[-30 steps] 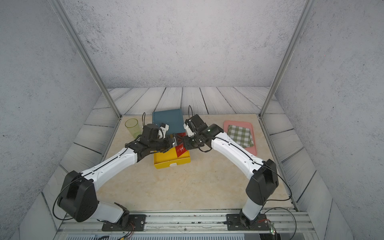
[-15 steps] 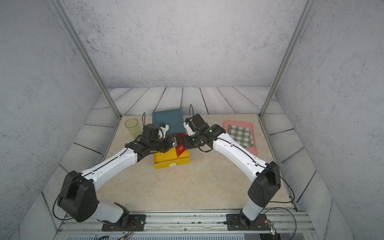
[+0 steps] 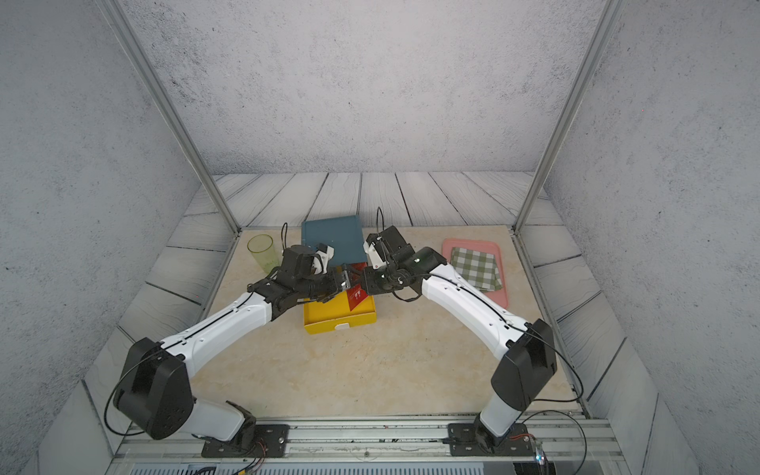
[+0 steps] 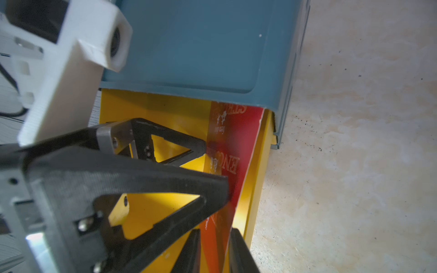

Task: Take the postcards out of the drawer
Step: Pick up the postcard from the drawer.

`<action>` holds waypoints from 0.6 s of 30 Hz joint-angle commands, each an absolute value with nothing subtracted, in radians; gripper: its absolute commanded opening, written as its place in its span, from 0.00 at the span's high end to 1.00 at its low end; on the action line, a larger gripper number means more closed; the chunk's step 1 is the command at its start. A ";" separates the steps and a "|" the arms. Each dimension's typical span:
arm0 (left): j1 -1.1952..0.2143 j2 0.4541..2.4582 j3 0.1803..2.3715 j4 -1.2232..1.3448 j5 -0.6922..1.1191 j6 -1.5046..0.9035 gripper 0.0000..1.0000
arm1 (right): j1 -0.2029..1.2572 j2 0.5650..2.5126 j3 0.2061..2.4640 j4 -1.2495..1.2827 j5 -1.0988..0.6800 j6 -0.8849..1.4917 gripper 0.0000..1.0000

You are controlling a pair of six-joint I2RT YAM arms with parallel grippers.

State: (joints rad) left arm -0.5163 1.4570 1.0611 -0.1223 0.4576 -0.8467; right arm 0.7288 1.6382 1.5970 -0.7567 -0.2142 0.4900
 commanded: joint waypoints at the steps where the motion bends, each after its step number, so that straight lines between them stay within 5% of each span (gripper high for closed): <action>1: -0.515 1.438 1.054 -0.137 0.453 -0.850 0.04 | 0.728 1.623 1.578 -0.740 -0.237 0.511 0.76; 18: -0.515 1.404 1.054 -0.150 0.432 -0.846 0.04 | 0.696 1.599 1.519 -0.686 -0.264 0.595 0.97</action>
